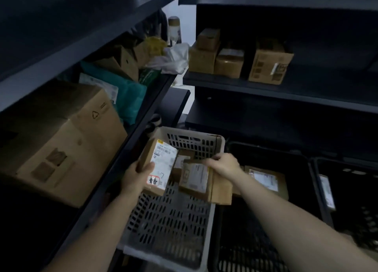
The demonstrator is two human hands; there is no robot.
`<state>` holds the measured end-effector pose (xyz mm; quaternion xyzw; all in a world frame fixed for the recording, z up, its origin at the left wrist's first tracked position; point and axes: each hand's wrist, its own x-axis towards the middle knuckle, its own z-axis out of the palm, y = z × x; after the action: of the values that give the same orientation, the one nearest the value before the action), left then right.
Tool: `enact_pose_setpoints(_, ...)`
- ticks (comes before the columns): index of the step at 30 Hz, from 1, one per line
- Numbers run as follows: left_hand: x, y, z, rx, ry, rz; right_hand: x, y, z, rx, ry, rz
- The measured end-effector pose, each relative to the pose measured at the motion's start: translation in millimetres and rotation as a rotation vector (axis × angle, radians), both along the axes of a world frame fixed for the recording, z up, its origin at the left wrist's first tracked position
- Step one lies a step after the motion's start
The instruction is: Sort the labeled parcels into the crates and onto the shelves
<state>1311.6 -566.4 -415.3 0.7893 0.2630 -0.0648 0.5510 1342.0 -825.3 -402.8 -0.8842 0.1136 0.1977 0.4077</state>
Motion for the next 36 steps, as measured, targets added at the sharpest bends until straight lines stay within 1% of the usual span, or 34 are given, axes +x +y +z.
enact_pose_setpoints(4, 41.4, -2.7, -52.4, 0.081, 0.057, -0.158, 40.4, 34.8, -45.2, -0.185, 0.049, 0.203)
enact_pose_setpoints(7, 69.1, 4.1, -100.4, 0.142, 0.137, -0.255, 71.0, 54.0, -94.3, -0.243, 0.091, 0.291)
enact_pose_setpoints(10, 91.9, 13.6, -151.8, 0.176, 0.205, -0.261, 98.6, 65.9, -128.6, -0.270, 0.189, 0.364)
enact_pose_setpoints(13, 110.1, 11.3, -179.8, 0.192, 0.189, -0.266, 120.2, 73.3, -153.1, -0.334, 0.258, 0.526)
enact_pose_setpoints(17, 125.1, -1.4, -207.9, 0.086, 0.141, -0.223, 148.0, 72.5, -187.5, -0.354, 0.346, 0.650)
enact_pose_setpoints(22, 132.0, -10.8, -225.3, 0.024, 0.103, -0.137, 171.7, 71.9, -206.5, -0.264, 0.500, 0.785)
enact_pose_setpoints(24, 133.4, -12.6, -227.5, 0.019, 0.104, -0.109, 177.2, 75.2, -210.8, -0.298, 0.490, 0.861)
enact_pose_setpoints(26, 134.8, -13.4, -228.7, 0.037, 0.099, -0.104, 183.5, 77.1, -212.9, -0.343, 0.439, 0.934)
enact_pose_setpoints(29, 136.1, -14.2, -232.8, 0.022, 0.097, -0.109, 188.5, 73.3, -214.5, -0.493, 0.275, 1.038)
enact_pose_setpoints(30, 136.4, -15.1, -233.6, 0.011, 0.095, -0.100, 187.7, 69.8, -216.1, -0.570, 0.180, 1.039)
enact_pose_setpoints(31, 136.7, -16.9, -233.9, -0.002, 0.094, -0.092, 185.5, 65.5, -218.2, -0.653, 0.090, 0.987)
enact_pose_setpoints(32, 136.4, -18.8, -233.2, -0.015, 0.099, -0.079, 181.2, 61.1, -219.1, -0.724, 0.039, 0.886)
enact_pose_setpoints(34, 135.4, -21.8, -231.3, -0.029, 0.109, -0.061, 168.8, 54.6, -221.5, -0.774, 0.048, 0.651)
enact_pose_setpoints(36, 134.7, -23.0, -228.9, -0.022, 0.110, -0.071, 154.1, 50.9, -225.9, -0.784, 0.108, 0.491)
